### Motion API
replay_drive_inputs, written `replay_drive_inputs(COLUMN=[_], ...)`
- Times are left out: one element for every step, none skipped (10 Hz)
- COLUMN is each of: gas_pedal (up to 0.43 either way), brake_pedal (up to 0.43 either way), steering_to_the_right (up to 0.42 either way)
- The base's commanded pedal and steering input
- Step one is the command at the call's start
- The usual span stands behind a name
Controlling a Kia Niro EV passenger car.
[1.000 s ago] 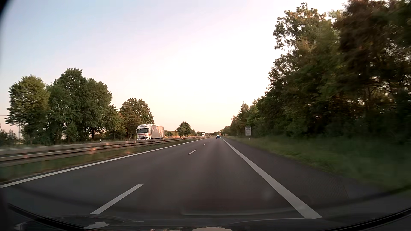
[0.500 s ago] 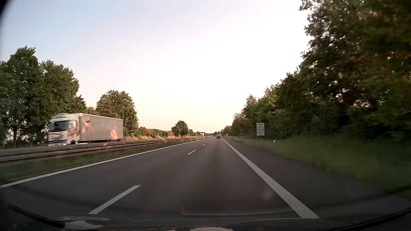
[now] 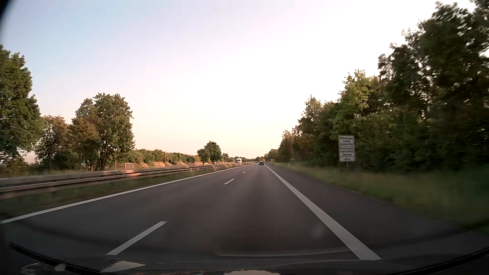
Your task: Follow the waypoints while adhering to traffic rules and regulations
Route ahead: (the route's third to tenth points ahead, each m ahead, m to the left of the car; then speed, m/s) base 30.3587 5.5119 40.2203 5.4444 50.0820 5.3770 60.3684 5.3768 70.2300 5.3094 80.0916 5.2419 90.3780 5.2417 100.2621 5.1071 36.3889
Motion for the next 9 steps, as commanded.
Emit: replay_drive_inputs(gas_pedal=[0.358, 0.37, 0.37, 0.37, 0.37, 0.378, 0.378, 0.378, 0.378], brake_pedal=[0.018, 0.018, 0.018, 0.018, 0.018, 0.018, 0.018, 0.018, 0.018], steering_to_the_right=[-0.003, -0.003, 0.001, 0.003, 0.001, 0.0, 0.0, 0.0, 0.0])
